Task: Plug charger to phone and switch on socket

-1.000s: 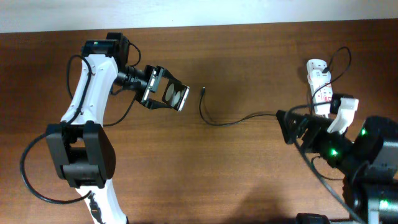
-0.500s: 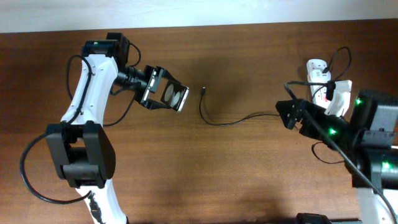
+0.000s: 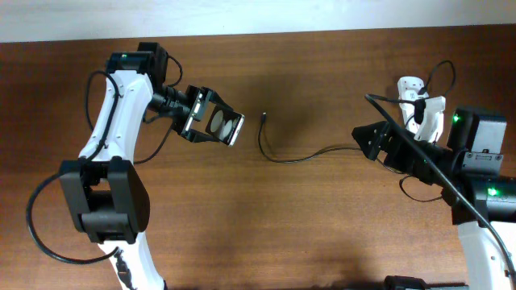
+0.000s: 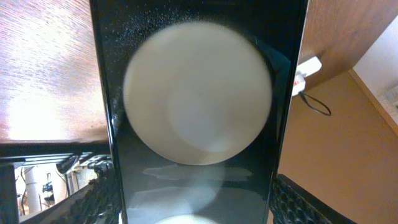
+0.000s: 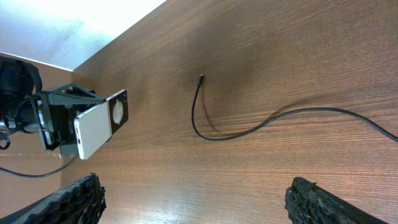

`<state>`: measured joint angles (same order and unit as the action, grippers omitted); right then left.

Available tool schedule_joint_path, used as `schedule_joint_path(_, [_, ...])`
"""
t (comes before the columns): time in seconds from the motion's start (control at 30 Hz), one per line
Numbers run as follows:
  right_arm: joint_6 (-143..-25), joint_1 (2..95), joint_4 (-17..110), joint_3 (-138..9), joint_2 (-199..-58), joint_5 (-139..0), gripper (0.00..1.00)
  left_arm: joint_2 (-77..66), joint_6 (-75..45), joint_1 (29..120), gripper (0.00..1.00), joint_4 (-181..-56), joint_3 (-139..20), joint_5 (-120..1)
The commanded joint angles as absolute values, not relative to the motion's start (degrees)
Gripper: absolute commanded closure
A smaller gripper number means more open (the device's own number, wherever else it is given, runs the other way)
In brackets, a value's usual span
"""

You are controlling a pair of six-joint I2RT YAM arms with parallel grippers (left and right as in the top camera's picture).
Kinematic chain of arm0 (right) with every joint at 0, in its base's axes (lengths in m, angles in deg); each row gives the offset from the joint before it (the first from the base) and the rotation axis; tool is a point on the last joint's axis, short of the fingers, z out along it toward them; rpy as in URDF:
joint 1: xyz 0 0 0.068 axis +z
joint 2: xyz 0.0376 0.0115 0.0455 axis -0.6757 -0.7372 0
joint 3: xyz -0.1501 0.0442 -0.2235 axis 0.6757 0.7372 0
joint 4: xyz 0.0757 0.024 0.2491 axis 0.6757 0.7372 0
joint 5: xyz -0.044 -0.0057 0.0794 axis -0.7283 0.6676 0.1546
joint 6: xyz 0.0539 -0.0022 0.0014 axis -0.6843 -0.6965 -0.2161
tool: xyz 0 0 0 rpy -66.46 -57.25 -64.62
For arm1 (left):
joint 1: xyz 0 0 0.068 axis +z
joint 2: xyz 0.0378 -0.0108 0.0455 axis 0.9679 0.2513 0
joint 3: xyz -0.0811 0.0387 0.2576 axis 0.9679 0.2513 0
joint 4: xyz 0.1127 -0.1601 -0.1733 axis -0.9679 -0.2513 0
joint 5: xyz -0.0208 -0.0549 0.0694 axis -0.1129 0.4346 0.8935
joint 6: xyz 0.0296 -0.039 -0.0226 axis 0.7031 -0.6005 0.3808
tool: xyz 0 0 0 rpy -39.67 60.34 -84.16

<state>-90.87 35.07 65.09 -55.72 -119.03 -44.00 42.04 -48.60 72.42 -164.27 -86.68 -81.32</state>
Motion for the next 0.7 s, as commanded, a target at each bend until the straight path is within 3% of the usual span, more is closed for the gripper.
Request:
schedule_joint_path(0.0, [-91.6, 35.4, 64.6, -57.0, -119.4, -43.1, 0.03, 40.0, -49.6, 72.4, 1.0, -164.4, -88.3, -81.4])
schedule_joint_path(0.43, [-94.6, 35.7, 63.8, -57.0, -121.5, -43.0, 0.04, 40.0, -55.8, 69.6, 1.0, -161.3, -88.3, -77.1])
schedule_joint_path(0.67, [-94.6, 44.2, 59.1, -57.0, -124.1, -43.1, 0.04, 40.0, -55.8, 68.7, 1.0, -160.8, -88.3, -77.1])
